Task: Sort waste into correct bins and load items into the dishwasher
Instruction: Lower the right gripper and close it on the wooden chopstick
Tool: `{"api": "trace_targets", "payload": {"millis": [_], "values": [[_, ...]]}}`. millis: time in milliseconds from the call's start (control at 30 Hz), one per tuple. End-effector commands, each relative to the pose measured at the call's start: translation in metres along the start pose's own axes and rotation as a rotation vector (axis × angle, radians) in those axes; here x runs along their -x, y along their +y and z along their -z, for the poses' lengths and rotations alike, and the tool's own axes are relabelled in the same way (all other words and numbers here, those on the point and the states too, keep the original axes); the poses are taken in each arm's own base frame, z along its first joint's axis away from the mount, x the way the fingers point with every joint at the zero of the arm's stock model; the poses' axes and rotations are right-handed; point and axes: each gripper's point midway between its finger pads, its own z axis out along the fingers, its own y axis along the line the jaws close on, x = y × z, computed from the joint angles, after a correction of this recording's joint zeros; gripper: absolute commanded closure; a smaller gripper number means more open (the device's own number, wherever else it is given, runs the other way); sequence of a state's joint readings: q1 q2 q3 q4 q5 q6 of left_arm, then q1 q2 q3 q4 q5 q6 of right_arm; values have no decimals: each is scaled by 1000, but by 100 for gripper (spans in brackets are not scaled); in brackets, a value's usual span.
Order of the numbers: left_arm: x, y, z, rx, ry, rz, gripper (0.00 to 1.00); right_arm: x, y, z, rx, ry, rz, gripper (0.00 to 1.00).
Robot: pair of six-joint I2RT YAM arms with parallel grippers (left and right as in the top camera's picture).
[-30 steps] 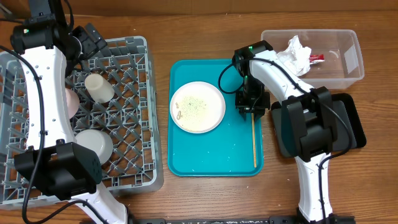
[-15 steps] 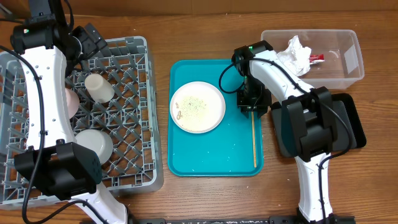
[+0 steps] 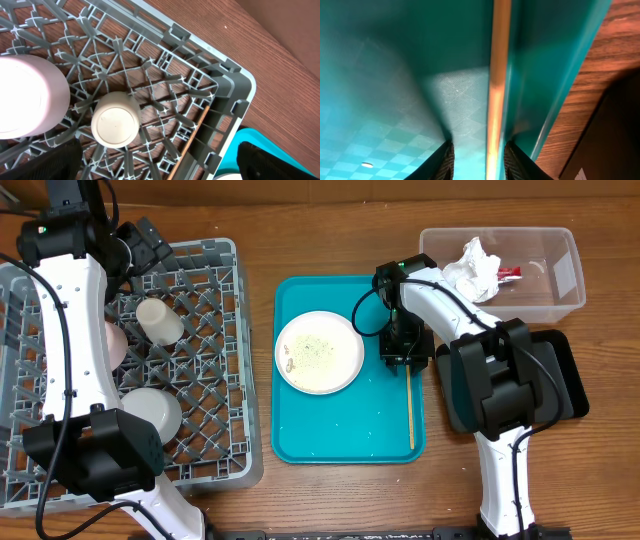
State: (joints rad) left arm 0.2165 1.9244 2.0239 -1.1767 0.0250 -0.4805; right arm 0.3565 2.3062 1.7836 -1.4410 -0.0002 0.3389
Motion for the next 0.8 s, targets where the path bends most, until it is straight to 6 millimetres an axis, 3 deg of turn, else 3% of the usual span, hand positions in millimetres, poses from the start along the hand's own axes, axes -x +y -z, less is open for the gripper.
{"api": "trace_targets", "payload": {"millis": [0, 167, 667, 767], "values": [[2, -1, 1, 3, -11, 15, 0, 5, -3, -3, -11, -25, -5, 68], [3, 0, 1, 4, -11, 16, 0, 12, 0, -4, 2, -56, -8, 86], [2, -1, 1, 3, -11, 16, 0, 38, 11, -1, 45, -159, 5, 91], [2, -1, 1, 4, -11, 16, 0, 43, 13, 0, 54, -180, 5, 96]]}}
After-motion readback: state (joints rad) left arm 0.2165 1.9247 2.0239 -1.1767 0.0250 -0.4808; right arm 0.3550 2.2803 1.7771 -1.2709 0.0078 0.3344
